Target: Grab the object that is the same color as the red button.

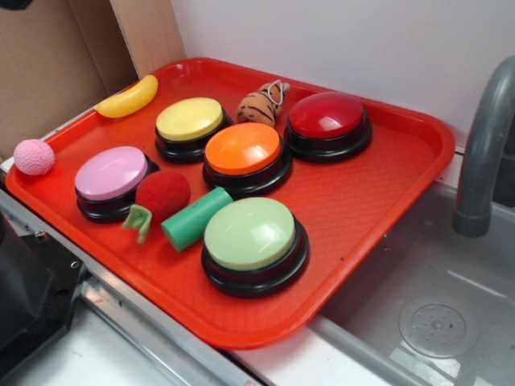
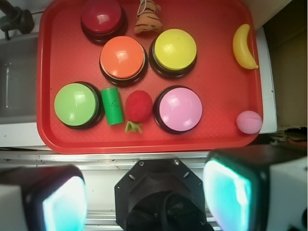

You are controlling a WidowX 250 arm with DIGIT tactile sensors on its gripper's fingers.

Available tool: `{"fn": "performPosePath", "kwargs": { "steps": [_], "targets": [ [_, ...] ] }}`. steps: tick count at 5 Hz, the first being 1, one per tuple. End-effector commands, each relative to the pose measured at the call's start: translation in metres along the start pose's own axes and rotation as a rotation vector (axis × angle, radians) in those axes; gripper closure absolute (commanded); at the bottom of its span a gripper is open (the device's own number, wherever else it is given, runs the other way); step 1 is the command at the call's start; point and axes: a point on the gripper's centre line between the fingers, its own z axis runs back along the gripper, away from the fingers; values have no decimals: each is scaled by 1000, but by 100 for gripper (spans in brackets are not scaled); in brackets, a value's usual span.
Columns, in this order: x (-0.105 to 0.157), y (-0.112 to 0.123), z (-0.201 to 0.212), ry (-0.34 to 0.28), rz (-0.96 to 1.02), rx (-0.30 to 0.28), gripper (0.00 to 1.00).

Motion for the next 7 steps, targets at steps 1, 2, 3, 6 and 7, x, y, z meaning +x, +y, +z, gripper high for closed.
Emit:
{"fn": "performPosePath", "kwargs": {
  "steps": [1,2,3,6,7],
  "targets": [
    [0,0,0,0,0,0,0],
    [7,-3,-22,9,113,14,0],
    [14,-7,-55,30,338,25,0],
    [31,-2,-153,-22,866,24,0],
    [29,5,-168,-66,940,28,0]
  ]
}}
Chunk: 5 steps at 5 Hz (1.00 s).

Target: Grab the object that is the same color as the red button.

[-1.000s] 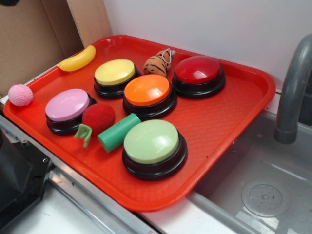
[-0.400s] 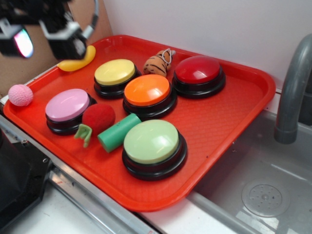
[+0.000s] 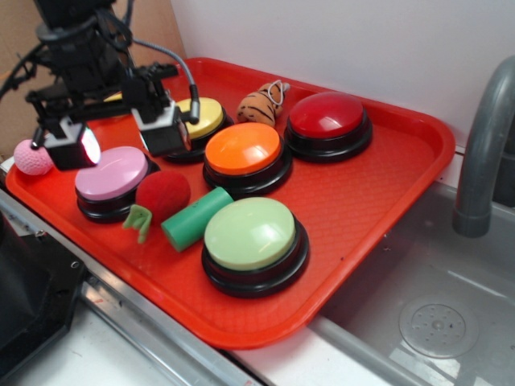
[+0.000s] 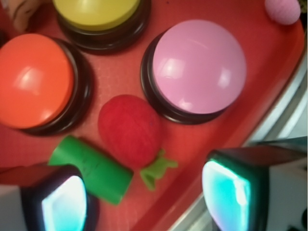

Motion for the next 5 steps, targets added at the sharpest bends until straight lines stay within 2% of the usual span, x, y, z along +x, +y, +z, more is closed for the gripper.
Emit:
{"fn": "performPosePath", "kwargs": {
  "steps": [1,2,3,4,5],
  "targets": [
    [12,4,-31,-82,151,-13,0],
    [13,7,-40,-80,185,-14,0],
    [14,11,-44,-80,198,-84,0],
    [12,10,-45,-76,207,-124,9],
    [12,12,-50,-46,227,-211,100]
  ]
}}
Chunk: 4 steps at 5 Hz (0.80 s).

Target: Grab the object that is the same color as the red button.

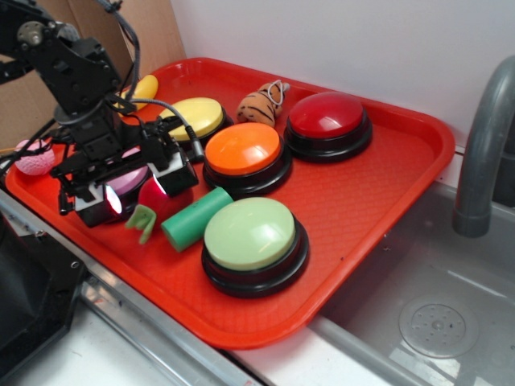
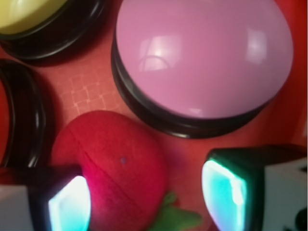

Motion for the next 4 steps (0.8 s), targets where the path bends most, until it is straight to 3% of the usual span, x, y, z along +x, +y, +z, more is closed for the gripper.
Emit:
{"fn": "performPosePath", "kwargs": {
  "steps": [1,3,4],
  "targets": [
    [9,3,-6,60,32,-117,100],
    [9,-3,-10,91,-17,-114,100],
    [11,-13,1,54,-91,-79,100]
  ]
}}
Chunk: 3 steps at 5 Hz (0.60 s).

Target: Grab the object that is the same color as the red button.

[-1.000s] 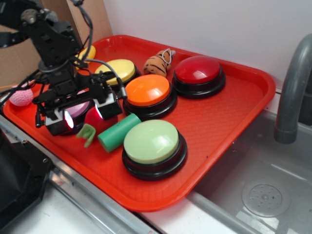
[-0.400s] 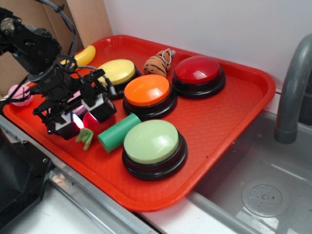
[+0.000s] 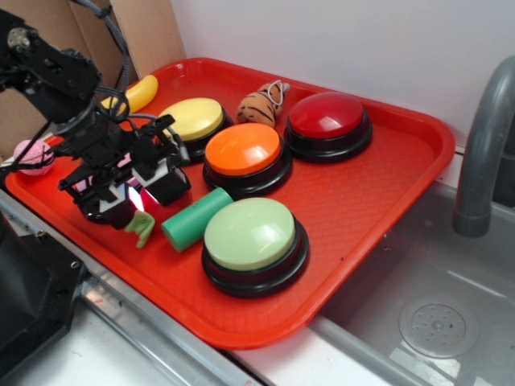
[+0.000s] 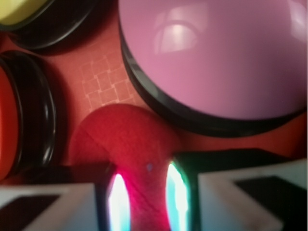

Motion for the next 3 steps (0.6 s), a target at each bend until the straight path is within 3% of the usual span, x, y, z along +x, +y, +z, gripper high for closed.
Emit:
{"fn": "performPosePath", "kwargs": {
  "steps": [1,2,3],
  "targets": [
    [12,-26,31,-57,-198,115,100],
    [16,-41,54,-59,-295,197,100],
    [22,-57,76,-30,-407,221,100]
  ]
}}
